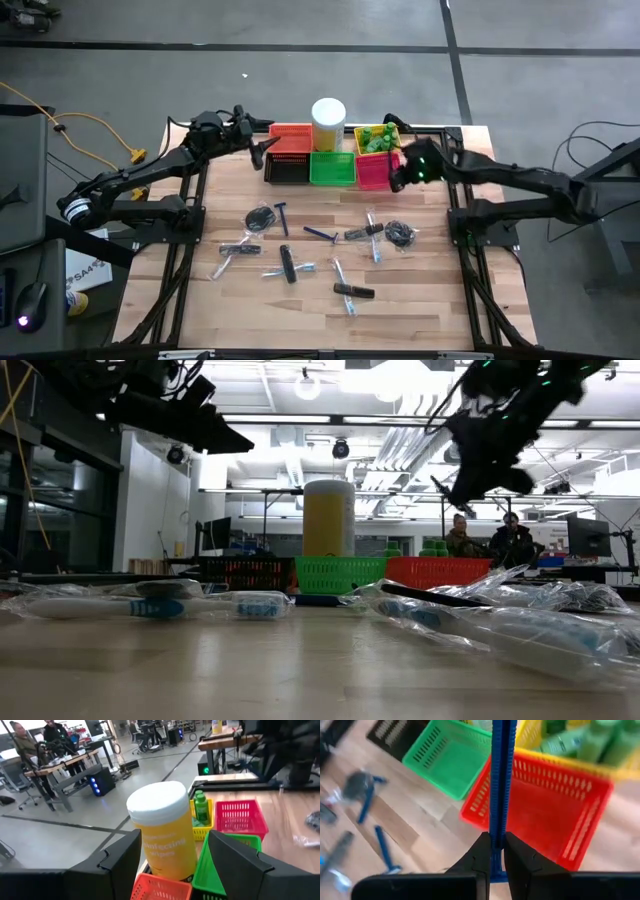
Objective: Pick & Place Travel size toiletries
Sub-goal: Put the blue razor into the red bin
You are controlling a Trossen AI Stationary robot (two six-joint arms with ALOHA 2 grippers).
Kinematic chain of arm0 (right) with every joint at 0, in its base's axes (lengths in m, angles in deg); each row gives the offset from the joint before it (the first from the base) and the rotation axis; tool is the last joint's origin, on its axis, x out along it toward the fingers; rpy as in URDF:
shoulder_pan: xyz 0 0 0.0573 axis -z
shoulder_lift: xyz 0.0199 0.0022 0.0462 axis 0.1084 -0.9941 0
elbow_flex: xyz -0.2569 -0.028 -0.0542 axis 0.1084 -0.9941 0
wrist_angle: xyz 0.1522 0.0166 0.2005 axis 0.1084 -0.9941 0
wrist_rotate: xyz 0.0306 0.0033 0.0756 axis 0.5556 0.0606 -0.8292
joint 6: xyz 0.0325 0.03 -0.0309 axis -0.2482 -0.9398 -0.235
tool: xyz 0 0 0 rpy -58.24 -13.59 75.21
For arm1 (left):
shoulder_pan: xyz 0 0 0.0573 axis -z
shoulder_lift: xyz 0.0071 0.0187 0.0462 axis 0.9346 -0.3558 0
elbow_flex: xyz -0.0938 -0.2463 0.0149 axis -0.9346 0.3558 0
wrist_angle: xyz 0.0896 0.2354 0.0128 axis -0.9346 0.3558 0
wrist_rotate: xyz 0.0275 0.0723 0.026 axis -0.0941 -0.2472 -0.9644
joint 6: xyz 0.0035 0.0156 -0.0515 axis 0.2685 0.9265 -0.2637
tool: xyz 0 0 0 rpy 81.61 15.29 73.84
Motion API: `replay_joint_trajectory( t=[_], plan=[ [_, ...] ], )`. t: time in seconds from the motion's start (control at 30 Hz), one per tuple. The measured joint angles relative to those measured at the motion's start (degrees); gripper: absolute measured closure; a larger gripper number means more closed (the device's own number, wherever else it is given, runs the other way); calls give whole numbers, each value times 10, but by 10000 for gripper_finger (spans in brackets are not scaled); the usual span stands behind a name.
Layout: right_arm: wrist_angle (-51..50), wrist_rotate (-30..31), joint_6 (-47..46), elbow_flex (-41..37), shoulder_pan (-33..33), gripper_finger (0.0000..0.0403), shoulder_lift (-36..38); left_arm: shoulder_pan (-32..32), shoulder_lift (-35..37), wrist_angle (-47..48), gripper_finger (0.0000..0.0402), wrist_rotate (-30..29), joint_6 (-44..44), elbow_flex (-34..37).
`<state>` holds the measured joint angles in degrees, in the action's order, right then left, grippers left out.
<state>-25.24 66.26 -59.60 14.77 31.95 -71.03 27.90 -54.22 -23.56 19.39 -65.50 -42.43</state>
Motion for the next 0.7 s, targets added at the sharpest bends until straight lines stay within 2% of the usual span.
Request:
replay_joint_trajectory(
  t=[0.1, 0.2, 0.47, 0.7],
  plan=[
    [-1, -50, 98, 28, 42, 377, -56, 0, 0, -14, 172, -6, -23, 0],
    [-10, -72, 174, 59, 66, 377, -112, 0, 0, -13, 172, -11, -39, 0],
    [-103, -45, 348, 156, 93, 378, -250, 0, 0, -13, 172, -27, -56, 0],
    [-172, -25, 451, 209, 92, 378, -322, 0, 0, -13, 172, -27, -96, 0]
  ],
)
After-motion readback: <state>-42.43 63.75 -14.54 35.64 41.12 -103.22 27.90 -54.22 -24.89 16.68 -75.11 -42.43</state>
